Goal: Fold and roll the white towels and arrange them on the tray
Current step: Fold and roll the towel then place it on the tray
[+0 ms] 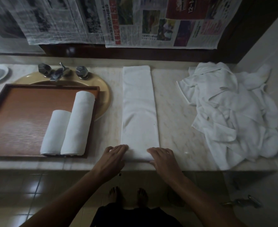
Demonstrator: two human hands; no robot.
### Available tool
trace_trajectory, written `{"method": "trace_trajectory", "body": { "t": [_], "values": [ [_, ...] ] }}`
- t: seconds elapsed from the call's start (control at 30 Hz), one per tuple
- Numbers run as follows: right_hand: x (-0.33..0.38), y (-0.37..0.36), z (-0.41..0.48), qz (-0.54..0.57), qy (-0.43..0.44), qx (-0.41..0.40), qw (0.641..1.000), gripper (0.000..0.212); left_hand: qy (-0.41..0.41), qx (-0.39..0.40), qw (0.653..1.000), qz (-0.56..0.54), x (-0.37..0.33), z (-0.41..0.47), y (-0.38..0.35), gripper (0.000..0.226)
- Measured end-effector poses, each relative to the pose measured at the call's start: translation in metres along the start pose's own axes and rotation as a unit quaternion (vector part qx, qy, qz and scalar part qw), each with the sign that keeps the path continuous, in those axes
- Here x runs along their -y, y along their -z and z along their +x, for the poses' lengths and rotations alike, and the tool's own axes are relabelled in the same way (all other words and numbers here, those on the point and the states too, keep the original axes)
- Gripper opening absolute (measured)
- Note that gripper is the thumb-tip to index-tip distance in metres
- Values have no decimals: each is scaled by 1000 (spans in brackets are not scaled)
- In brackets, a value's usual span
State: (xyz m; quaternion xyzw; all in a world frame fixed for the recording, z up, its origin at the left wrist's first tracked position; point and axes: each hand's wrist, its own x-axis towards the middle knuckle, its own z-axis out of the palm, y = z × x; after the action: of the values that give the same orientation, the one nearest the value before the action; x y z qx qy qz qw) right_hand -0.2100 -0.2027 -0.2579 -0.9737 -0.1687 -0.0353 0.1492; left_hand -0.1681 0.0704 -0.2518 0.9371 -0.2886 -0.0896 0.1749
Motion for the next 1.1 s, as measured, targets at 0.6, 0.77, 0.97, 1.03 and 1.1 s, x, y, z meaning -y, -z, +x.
{"method": "trace_trajectory", "body": {
  "t": [0.6, 0.77, 0.97, 1.03, 1.1],
  "values": [
    [27, 11, 0, 3, -51, -20, 998, 43, 111, 133, 984, -43, 1, 31, 41, 63],
    [46, -9, -16, -19, -25, -8, 999, 61, 167, 194, 965, -66, -1, 47, 55, 56],
    [33, -12, -2, -34, -19, 39, 998, 67, 143, 15, 989, 46, -40, 24, 34, 69],
    [27, -13, 7, -36, -19, 50, 998, 65, 109, -5, 990, 84, -56, 15, 14, 77],
    [23, -13, 16, -52, -23, 70, 996, 65, 85, -15, 989, 118, -55, 14, -6, 88]
  ]
}}
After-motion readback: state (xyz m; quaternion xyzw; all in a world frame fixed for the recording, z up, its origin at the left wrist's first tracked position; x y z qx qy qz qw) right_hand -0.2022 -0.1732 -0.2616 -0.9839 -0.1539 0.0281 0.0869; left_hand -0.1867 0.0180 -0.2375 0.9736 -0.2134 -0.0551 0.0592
